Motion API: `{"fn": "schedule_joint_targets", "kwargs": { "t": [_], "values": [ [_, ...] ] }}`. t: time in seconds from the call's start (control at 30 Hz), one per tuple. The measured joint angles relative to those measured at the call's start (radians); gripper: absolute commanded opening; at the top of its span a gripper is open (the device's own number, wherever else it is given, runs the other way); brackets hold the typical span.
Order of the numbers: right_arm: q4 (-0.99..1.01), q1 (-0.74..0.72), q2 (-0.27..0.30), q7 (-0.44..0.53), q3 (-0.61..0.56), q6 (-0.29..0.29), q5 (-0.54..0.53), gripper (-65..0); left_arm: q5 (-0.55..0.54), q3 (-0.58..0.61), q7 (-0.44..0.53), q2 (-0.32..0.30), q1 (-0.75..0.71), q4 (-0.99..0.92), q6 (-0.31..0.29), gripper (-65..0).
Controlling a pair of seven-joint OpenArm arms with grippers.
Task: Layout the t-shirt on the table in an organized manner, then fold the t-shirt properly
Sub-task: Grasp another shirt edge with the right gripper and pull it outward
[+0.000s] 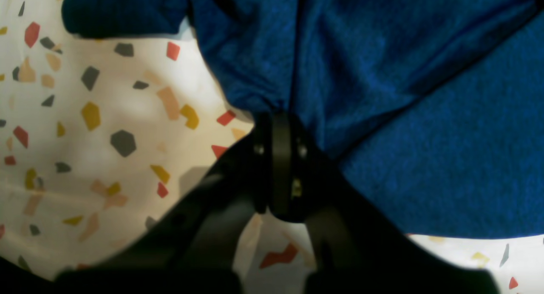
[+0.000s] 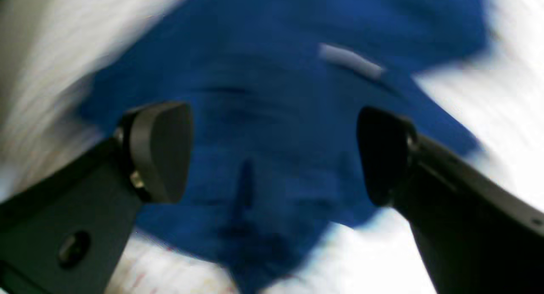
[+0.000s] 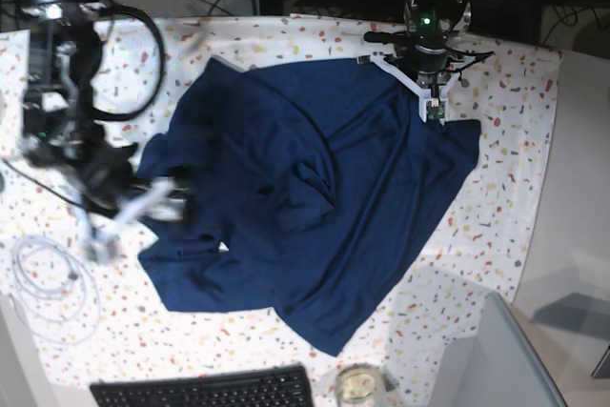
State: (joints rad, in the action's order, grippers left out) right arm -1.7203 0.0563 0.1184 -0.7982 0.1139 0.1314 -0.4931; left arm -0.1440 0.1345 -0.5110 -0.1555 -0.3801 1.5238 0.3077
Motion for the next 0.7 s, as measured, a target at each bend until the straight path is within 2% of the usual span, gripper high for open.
{"fn": "schedule_joint_targets", "kwargs": {
  "t": [0.13, 0.3, 0.47, 0.5, 0.6, 0.7],
  "values": [
    [0.129, 0.009, -0.005, 0.039, 0.103, 0.014, -0.025, -9.5, -0.002, -0.001, -0.001, 0.002, 0.000, 0.000, 0.003, -65.0],
    [0.387, -0.102, 0.013, 0.102, 0.171, 0.092, -0.019, -7.2, -0.002, -0.001, -0.002, 0.003, 0.000, 0.002, 0.004, -65.0],
    [0.522, -0.165, 0.027, 0.112, 0.205, 0.103, -0.020, -8.6, -0.003, -0.001, -0.001, 0.000, -0.002, 0.001, 0.003, -65.0],
    [0.537, -0.171, 0.026, 0.110, 0.204, 0.105, -0.023, -11.4, -0.002, -0.001, 0.000, 0.000, -0.003, 0.002, 0.003, -65.0],
    [0.542, -0.170, 0.026, 0.107, 0.203, 0.105, -0.024, -27.2, -0.002, -0.002, 0.001, 0.003, -0.011, 0.006, 0.003, -65.0],
    [0.534, -0.168, 0.027, 0.105, 0.203, 0.158, -0.024, -43.2, -0.002, -0.004, 0.004, 0.002, -0.016, 0.008, 0.003, -65.0]
  ]
}}
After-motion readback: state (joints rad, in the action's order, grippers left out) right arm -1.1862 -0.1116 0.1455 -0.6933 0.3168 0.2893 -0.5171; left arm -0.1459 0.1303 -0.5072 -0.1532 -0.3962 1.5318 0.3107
